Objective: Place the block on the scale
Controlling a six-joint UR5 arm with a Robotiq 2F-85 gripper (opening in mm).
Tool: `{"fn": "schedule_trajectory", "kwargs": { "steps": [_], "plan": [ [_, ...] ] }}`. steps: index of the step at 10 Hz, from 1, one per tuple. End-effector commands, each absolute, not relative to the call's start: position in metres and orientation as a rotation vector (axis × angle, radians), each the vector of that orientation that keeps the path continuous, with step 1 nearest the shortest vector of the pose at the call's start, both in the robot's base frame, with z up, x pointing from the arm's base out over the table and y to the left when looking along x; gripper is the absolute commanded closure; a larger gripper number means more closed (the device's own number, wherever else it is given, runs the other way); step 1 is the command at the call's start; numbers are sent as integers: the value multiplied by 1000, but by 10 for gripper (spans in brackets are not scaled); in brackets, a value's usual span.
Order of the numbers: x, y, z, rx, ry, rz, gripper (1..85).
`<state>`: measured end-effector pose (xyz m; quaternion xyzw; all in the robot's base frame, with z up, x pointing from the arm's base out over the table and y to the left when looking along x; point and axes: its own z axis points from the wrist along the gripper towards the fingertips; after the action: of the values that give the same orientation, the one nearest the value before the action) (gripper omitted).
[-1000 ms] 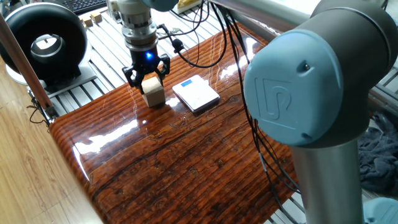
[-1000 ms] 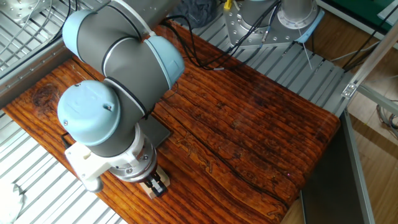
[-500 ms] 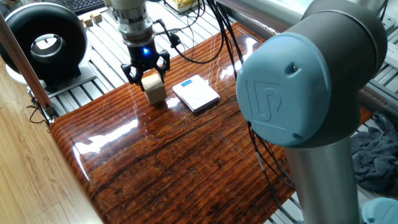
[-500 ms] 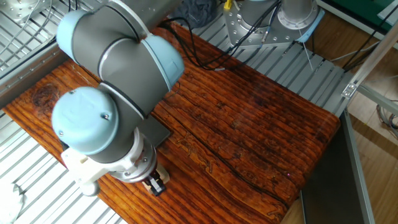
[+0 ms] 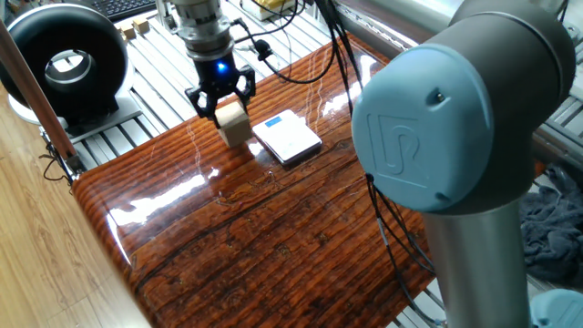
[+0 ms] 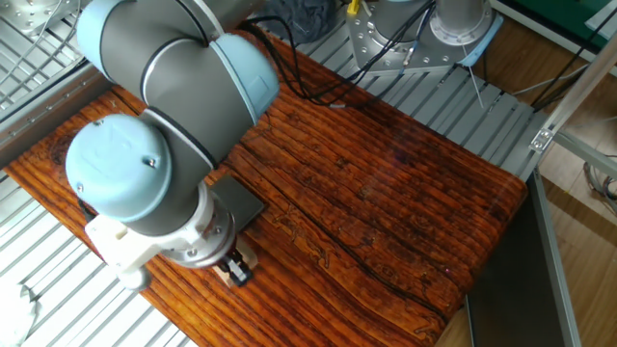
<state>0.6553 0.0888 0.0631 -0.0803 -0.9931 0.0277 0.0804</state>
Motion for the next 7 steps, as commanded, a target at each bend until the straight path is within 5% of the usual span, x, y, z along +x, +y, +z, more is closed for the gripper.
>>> {"fn": "schedule_trajectory", "kwargs": {
  "steps": [1,7],
  "plan": [
    [643,76,68,-93,-2984,97,847],
    [631,72,64,-41,-2987,104,847]
  ]
}}
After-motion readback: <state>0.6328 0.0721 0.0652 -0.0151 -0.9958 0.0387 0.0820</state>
